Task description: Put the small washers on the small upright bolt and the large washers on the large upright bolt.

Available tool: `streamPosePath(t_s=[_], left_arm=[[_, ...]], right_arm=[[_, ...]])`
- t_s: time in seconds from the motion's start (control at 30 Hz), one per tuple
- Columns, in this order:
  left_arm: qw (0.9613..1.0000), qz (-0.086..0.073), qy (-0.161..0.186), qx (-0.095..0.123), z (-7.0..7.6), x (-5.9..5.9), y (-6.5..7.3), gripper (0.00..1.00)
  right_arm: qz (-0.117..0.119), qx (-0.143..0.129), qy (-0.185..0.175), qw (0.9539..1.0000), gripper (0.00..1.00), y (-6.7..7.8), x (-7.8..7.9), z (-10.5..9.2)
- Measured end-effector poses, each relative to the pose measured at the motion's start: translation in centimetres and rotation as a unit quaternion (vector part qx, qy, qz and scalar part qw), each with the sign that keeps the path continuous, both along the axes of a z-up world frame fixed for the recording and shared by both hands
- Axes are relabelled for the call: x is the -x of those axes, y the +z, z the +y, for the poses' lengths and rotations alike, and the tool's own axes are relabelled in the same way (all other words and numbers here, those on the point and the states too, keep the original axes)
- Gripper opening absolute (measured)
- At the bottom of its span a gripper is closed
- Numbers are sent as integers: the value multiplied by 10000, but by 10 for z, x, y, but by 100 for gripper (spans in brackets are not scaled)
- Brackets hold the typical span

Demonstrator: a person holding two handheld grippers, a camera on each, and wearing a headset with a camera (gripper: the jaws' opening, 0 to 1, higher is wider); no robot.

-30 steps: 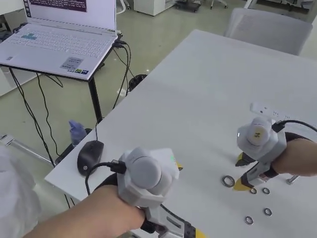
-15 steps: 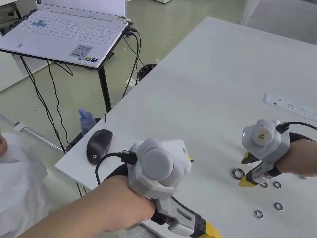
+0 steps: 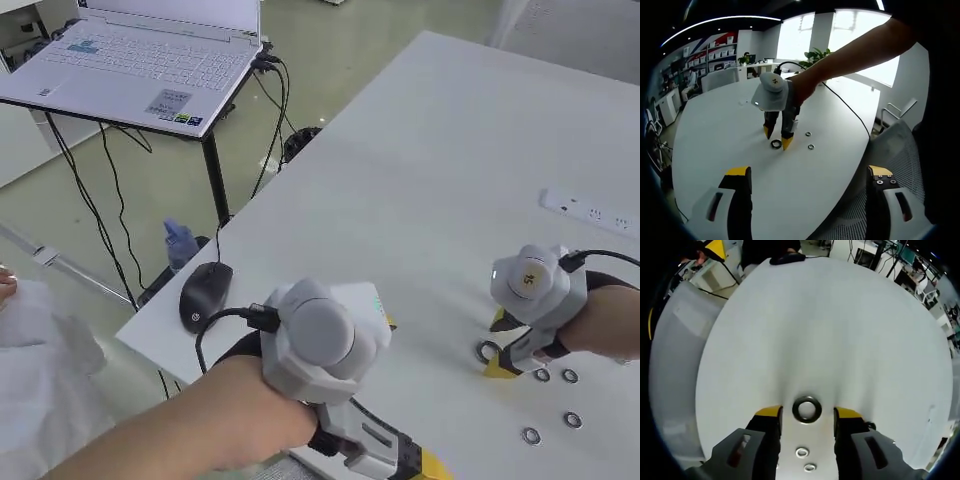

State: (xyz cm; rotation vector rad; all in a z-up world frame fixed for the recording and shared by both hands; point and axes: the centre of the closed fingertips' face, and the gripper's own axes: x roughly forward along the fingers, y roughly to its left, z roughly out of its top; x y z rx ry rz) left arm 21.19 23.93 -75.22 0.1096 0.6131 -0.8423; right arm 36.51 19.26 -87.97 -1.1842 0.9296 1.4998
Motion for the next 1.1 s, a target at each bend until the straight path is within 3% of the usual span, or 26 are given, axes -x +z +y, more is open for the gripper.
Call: streamPosePath(t_s=[0.23,0.37,0.83,1.1], left_arm=[[10000,25,-31,-20,0,2,-1,93],[10000,26,-21,-18,1,3,-1,93],[10000,42,-26,-52,2,6,-2,90],[10000,48,-39,-44,0,6,-2,89]], right_arm=[[-11,61,-26,10000,40,1,0,-1],[-36,126,-60,9999,31,1,-1,-4],[-112,382,-91,9992,25,2,1,-4],[-134,487,-299,9983,23,1,-1,-3]])
